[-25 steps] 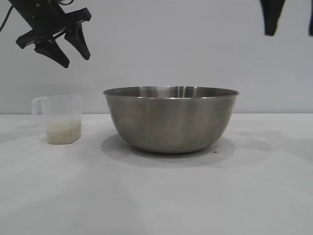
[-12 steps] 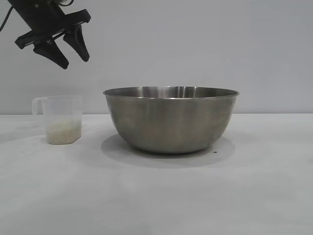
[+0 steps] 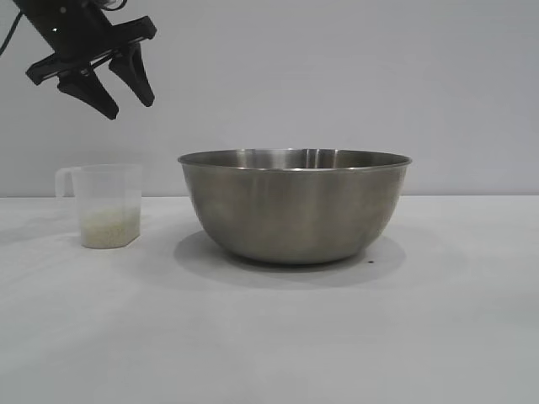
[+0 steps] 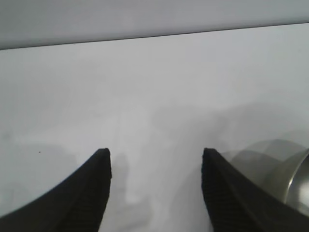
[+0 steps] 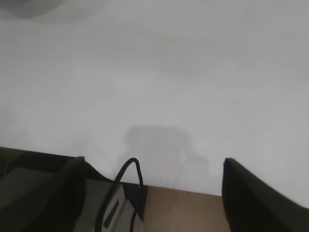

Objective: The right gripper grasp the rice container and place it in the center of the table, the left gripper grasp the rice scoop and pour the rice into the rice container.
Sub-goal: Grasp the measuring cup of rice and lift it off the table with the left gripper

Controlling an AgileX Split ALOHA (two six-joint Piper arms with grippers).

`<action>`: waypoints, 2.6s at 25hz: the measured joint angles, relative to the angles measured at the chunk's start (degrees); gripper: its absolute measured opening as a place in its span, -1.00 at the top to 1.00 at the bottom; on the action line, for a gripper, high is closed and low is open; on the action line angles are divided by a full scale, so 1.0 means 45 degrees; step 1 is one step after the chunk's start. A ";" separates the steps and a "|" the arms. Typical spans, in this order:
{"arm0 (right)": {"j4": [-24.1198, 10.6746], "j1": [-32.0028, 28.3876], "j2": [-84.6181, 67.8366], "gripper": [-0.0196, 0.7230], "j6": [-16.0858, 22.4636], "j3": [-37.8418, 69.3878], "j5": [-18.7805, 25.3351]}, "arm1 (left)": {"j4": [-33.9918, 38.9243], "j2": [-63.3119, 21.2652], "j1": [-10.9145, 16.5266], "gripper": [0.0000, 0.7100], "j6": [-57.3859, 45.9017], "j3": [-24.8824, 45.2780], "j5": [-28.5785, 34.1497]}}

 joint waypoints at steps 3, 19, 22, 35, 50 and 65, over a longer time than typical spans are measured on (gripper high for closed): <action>0.0167 0.0000 -0.1270 -0.49 -0.0081 0.0208 0.0028 | 0.0000 0.0000 0.0000 -0.03 0.0000 0.0000 0.0030; 0.0299 0.0000 -0.3294 -0.49 -0.0336 0.0408 0.0364 | 0.0050 0.0000 0.0000 -0.03 0.0000 0.0000 0.0309; 0.0326 0.0000 -0.3294 -0.49 -0.0336 0.0408 0.0364 | 0.0168 0.0000 0.0000 -0.03 0.0000 0.0000 0.0332; 0.0352 -0.0866 -0.3294 -0.49 -0.0358 0.0408 0.0364 | 0.0703 0.0000 0.0000 -0.03 0.0219 0.0000 0.0332; 0.0352 -0.1203 -0.3294 -0.49 -0.0358 0.0408 0.0364 | 0.2481 -0.0512 0.0000 -0.03 -0.0687 0.0000 0.1667; 0.0352 -0.1203 -0.3294 -0.49 -0.0358 0.0408 0.0364 | 0.5675 -0.3840 0.0000 -0.03 -0.2420 0.0068 0.5418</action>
